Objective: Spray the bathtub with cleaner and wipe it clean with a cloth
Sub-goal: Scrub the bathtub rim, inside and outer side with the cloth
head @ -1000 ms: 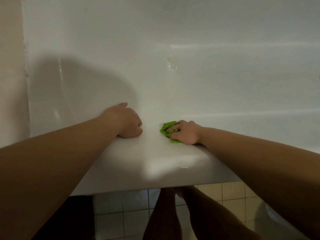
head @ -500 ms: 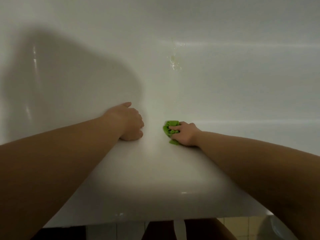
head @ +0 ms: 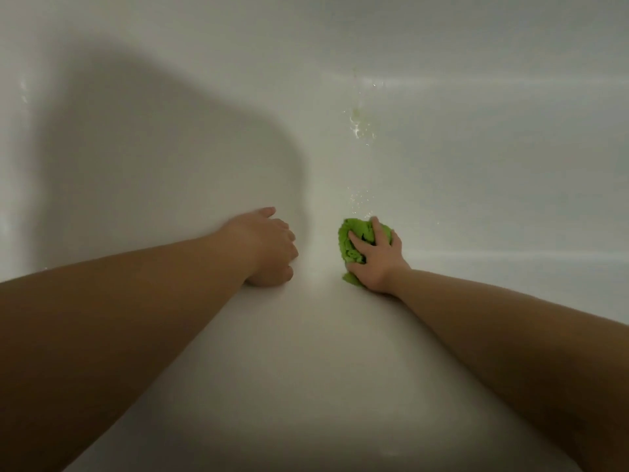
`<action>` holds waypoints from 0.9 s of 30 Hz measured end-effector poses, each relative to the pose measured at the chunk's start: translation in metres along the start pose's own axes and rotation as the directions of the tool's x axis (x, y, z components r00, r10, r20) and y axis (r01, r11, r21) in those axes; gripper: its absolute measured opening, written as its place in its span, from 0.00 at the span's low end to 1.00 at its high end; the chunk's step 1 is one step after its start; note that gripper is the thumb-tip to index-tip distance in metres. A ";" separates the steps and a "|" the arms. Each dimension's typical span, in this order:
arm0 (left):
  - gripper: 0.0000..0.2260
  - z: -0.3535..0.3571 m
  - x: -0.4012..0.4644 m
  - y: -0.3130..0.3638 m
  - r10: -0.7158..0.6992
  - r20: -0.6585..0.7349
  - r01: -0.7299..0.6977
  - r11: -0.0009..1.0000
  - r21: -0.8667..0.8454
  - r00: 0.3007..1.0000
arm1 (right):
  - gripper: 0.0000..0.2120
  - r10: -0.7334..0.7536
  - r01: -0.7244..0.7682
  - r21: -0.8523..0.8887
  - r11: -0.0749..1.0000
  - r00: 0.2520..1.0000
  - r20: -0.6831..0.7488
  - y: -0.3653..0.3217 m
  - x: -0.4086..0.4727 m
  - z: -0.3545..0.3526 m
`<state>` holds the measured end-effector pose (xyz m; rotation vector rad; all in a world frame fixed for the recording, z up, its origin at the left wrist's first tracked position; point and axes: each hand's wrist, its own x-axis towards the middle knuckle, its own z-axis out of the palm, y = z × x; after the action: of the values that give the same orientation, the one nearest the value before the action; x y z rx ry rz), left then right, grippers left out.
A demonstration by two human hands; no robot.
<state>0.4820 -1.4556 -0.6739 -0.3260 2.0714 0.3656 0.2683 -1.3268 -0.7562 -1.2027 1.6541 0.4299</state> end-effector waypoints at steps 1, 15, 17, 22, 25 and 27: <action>0.25 -0.001 0.002 0.000 -0.001 -0.005 0.001 1.000 0.001 1.000 | 0.32 -0.039 0.039 0.005 0.999 0.999 0.003 -0.011 0.003 0.003; 0.26 -0.001 -0.062 0.010 -0.064 -0.030 0.063 0.998 -0.017 0.998 | 0.25 -0.044 0.045 -0.001 0.999 0.982 0.184 -0.011 -0.076 -0.036; 0.27 -0.001 -0.073 0.010 -0.077 -0.028 0.077 0.997 -0.015 0.997 | 0.25 -0.069 0.074 -0.018 0.997 0.978 0.198 -0.037 -0.084 -0.039; 0.27 -0.008 -0.107 0.009 -0.110 -0.072 0.109 0.994 -0.025 0.991 | 0.24 -0.279 0.244 0.185 0.952 0.942 0.189 -0.072 -0.130 -0.034; 0.26 -0.011 -0.133 0.007 -0.125 -0.102 0.119 0.991 -0.060 0.987 | 0.21 -0.350 0.291 0.289 0.912 0.920 0.177 -0.058 -0.157 -0.041; 0.25 -0.013 -0.151 0.005 -0.136 -0.136 0.130 0.990 -0.055 0.981 | 0.21 -0.289 0.234 0.280 0.931 0.941 0.174 -0.050 -0.161 -0.046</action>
<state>0.5442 -1.4434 -0.5367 -0.5281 2.1662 0.3174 0.2879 -1.3026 -0.5842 -1.1222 1.2968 0.1627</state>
